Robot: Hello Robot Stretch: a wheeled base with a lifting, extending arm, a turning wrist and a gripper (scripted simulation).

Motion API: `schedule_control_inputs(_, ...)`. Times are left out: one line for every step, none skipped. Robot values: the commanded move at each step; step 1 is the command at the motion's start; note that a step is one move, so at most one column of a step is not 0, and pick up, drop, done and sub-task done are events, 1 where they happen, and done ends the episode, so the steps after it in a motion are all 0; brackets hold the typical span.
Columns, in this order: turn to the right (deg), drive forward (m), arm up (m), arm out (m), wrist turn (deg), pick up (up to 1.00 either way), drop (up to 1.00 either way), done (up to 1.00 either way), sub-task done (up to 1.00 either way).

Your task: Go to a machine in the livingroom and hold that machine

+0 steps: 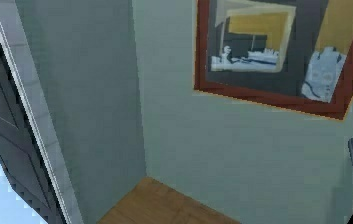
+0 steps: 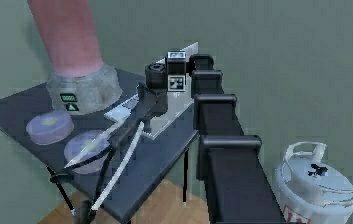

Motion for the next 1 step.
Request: schedule_control_inputs(0.0, 0.00, 0.00, 0.00, 45.0, 0.00, 0.00, 0.00, 0.00)
